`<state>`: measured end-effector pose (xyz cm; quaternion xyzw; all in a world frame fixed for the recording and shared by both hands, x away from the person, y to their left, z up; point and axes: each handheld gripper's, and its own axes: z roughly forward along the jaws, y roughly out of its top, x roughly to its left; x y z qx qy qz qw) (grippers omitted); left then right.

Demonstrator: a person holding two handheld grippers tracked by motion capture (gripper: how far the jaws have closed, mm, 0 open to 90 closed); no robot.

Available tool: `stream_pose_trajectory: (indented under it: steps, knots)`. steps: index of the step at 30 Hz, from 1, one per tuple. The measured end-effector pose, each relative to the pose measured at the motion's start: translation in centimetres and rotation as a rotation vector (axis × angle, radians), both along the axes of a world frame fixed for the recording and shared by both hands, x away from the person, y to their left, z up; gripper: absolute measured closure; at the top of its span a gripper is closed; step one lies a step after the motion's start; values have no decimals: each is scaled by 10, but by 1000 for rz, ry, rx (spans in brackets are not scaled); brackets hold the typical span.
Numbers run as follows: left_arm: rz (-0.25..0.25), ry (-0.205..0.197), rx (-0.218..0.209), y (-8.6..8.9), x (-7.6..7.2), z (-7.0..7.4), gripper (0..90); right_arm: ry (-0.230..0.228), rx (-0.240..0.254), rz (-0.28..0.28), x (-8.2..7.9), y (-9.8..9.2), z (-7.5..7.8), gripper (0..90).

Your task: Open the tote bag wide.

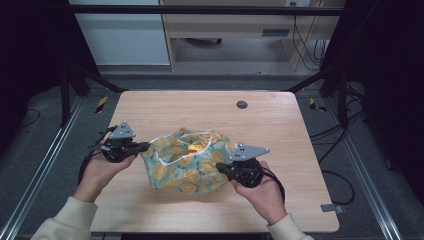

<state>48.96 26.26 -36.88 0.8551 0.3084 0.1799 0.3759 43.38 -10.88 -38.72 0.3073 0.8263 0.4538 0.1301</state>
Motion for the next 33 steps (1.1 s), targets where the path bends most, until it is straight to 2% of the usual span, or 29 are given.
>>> stream_pose_trajectory:
  steps: [3,6,13,20,23,26,33]
  knots:
    - [-21,-11,-16,0,-12,3,898,-7,-3,-22,-6,-4,-2,900]
    - [-45,-6,-32,0,-23,1,899,-5,-3,-36,-10,-9,-7,900]
    - [-98,-16,-19,-6,-40,-3,899,12,-18,-54,-18,-18,-20,900]
    - [-110,-4,-8,-7,-46,-12,900,25,-26,-63,-21,-24,-30,900]
    - [-118,5,-2,-8,-48,-18,900,28,-47,-73,-22,-25,-36,898]
    - [-118,15,32,-10,-49,-29,900,34,-58,-80,-21,-26,-42,897]
    - [-132,50,44,-13,-51,-47,900,47,-67,-83,-20,-26,-49,895]
